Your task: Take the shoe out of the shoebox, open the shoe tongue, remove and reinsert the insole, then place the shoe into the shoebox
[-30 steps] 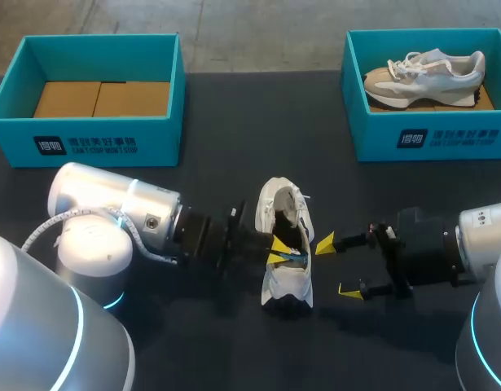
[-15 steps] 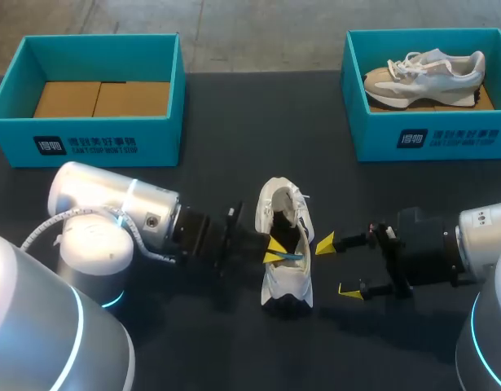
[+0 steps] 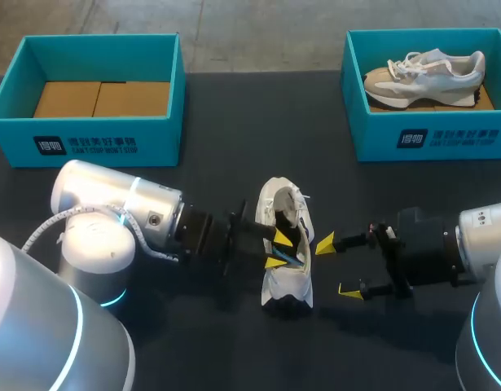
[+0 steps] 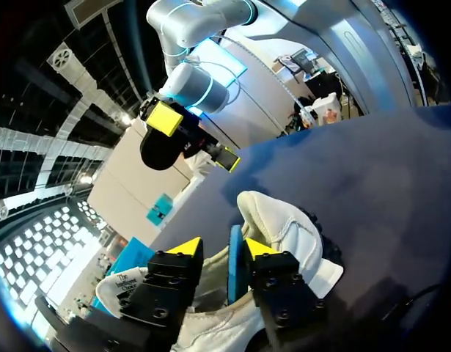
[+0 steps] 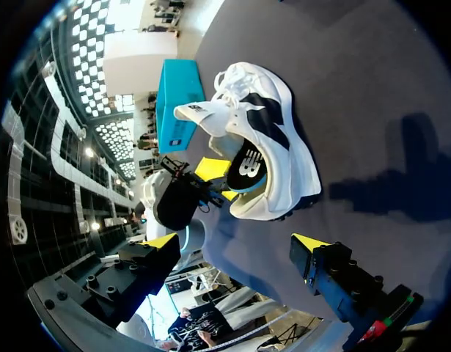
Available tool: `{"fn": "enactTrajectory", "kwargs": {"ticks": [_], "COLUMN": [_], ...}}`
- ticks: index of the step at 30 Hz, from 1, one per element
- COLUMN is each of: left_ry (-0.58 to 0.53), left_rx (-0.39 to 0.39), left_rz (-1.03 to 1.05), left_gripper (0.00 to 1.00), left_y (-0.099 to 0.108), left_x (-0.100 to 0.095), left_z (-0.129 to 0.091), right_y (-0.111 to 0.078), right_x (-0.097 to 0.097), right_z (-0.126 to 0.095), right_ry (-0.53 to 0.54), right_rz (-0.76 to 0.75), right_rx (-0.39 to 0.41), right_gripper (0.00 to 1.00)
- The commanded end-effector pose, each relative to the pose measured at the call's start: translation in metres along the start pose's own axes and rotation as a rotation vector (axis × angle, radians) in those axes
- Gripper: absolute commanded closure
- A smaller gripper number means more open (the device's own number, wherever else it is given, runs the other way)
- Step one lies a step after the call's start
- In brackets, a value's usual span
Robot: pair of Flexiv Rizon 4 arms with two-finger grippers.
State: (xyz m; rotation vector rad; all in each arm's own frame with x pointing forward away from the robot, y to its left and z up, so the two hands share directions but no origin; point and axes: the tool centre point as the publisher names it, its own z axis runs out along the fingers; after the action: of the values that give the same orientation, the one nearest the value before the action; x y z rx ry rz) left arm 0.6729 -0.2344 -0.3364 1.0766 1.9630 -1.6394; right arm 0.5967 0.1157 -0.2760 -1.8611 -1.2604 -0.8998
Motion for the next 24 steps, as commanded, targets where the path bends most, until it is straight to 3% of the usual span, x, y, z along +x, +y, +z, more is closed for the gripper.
{"fn": "enactTrajectory", "kwargs": {"ticks": [1,12,24], "left_ry": [-0.018,0.001,0.100], "left_rx": [0.002,0.009,-0.013], "left_rz": [0.011,0.030,0.067], "left_gripper": [0.58,0.58,0.59], "left_y": [-0.010,-0.030,-0.030], "left_x": [0.001,-0.005,-0.024], "left_z": [-0.008,-0.023,-0.039], "right_y": [-0.002,-0.002,-0.002], "right_x": [0.001,0.001,0.001], "right_z": [0.000,0.000,0.000], "right_ry": [-0.002,-0.002,-0.002], "right_rz": [0.000,0.000,0.000], "right_rx": [-0.003,-0.003,-0.003], "right_gripper": [0.00,0.00,0.00]}}
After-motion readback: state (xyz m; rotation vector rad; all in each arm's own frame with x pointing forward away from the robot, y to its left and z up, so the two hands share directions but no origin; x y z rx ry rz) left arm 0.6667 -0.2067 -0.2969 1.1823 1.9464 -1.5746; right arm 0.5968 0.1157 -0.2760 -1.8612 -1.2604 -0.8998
